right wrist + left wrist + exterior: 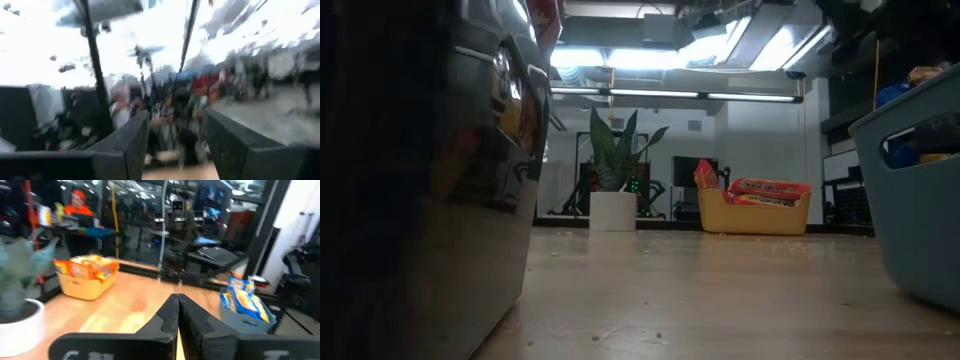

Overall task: Sort Maruchan noodles
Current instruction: Return to Home Position

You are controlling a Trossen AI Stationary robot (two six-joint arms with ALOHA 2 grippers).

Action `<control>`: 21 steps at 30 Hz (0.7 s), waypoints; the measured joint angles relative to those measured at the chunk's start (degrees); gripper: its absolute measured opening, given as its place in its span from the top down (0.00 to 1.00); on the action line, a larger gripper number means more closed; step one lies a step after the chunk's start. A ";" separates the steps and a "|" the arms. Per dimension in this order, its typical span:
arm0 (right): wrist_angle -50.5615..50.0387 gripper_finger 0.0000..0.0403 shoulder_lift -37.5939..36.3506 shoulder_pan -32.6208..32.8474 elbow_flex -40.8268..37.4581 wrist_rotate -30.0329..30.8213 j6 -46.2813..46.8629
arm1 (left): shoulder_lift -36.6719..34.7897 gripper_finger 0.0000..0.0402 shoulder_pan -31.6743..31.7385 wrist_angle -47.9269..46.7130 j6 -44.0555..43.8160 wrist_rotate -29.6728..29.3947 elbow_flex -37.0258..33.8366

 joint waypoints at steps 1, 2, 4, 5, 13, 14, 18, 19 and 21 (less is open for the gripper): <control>-0.81 0.56 -2.16 -2.24 0.14 -0.45 1.02 | -0.34 1.00 0.42 -0.05 0.03 -0.28 0.09; -1.01 0.56 -4.36 -4.52 0.56 -1.81 2.15 | -0.15 1.00 0.84 0.61 0.04 -0.19 0.46; -0.77 0.56 -8.60 -9.13 1.58 -6.38 4.47 | -0.23 1.00 1.49 0.55 0.06 1.76 1.07; -1.16 0.56 -10.59 -11.10 1.81 -8.84 6.11 | -0.19 1.00 1.69 0.88 0.23 3.08 1.18; -14.96 0.56 -18.44 -17.02 1.16 -13.07 10.94 | -0.23 1.00 2.08 10.01 -2.11 14.25 -7.29; -14.68 0.56 -18.20 -16.84 0.44 -12.44 10.98 | -0.18 1.00 2.09 9.99 -3.12 15.35 -8.93; -8.15 0.56 -18.14 -14.08 -5.45 -12.07 14.92 | -0.21 1.00 2.09 15.71 -5.59 17.66 -14.47; -4.58 0.56 -18.42 -12.82 -7.20 -12.73 15.92 | -0.21 1.00 2.09 17.45 -6.43 18.40 -15.97; 4.78 0.56 -18.49 -10.07 -10.61 -14.24 17.77 | -0.17 1.00 2.07 19.83 -8.10 20.52 -16.81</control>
